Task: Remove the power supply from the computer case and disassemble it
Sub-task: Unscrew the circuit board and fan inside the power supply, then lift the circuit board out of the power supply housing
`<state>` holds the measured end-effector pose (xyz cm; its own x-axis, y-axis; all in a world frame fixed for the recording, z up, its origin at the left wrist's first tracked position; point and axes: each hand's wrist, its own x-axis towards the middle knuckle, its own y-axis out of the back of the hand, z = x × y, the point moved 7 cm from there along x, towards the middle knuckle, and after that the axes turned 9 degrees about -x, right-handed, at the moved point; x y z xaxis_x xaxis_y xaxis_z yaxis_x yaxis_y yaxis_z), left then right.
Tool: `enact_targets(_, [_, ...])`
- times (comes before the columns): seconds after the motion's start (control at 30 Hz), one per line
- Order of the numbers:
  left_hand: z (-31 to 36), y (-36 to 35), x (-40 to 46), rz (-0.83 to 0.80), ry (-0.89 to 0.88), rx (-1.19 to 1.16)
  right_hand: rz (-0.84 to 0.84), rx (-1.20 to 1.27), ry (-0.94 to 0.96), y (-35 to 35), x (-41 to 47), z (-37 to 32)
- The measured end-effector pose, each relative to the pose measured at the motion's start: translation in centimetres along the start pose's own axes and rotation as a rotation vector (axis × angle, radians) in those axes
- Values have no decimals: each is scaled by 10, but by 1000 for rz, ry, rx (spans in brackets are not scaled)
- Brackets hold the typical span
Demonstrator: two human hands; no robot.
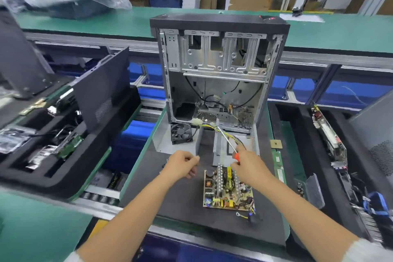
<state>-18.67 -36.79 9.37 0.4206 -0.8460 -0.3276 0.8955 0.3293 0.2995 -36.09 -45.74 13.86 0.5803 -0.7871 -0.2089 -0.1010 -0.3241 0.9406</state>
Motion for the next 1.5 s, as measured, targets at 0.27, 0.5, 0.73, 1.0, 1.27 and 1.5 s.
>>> enact_targets(0.27, [-49, 51, -80, 143, 90, -99, -60, -146, 380, -25, -38, -72])
enact_targets(0.5, [-142, 144, -148, 304, 288, -159, -221, -118, 477, -82, -92, -142])
enact_targets(0.73, [-235, 200, -156, 391, 454, 6, -122, -96, 464, -114, -108, -228])
enact_targets(1.0, [-264, 205, -120, 208, 467, 357, -58, -105, 419, -122, -115, -265])
enact_targets(1.27, [-274, 205, -102, 124, 502, 483, -37, -126, 360, -118, -119, -266])
enact_targets(1.5, [-272, 201, -86, 38, 455, 696, -38, -119, 315, -115, -118, -259])
